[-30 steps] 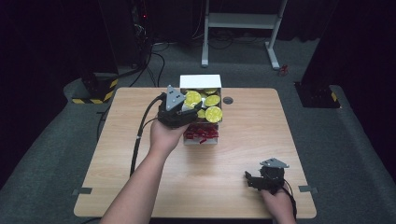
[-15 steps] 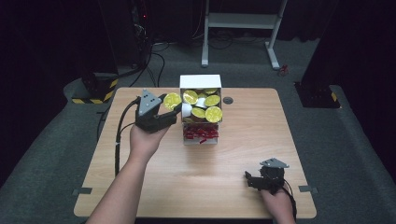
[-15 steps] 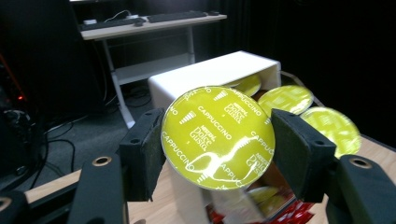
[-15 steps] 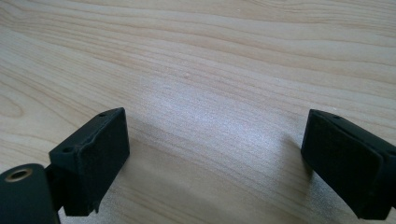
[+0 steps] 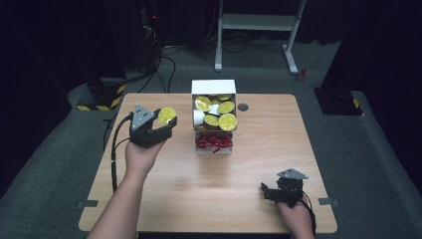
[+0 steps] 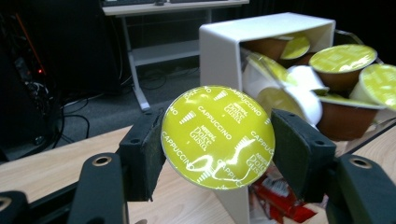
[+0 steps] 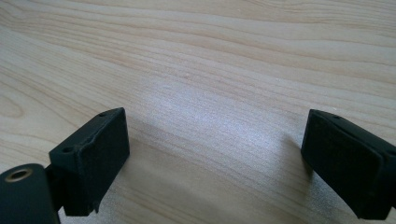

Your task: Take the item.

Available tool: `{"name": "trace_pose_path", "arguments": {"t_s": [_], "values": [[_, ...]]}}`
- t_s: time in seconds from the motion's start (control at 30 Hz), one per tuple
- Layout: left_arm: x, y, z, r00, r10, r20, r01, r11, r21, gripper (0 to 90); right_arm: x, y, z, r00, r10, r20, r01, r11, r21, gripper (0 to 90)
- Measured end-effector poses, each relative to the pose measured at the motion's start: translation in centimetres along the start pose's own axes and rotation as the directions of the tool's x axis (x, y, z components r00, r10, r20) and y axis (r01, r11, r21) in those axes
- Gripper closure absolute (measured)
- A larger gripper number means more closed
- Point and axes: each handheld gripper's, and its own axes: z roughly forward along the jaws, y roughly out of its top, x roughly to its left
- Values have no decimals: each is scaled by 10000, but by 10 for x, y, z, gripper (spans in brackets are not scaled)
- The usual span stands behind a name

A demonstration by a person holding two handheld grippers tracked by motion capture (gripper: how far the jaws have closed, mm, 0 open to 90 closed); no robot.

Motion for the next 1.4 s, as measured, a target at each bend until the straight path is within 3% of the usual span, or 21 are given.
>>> {"name": "trace_pose_path", "arguments": {"t_s": [0.8, 1.4], "values": [[24, -55, 14, 9971, -550, -525, 591, 9950, 804, 381, 0, 0, 0, 10000, -2, 1, 2, 10000, -1, 76], [30, -92, 35, 9939, -795, -769, 919, 9806, 1733, 382, 0, 0, 0, 10000, -24, 4, 24, 10000, -19, 77]]}}
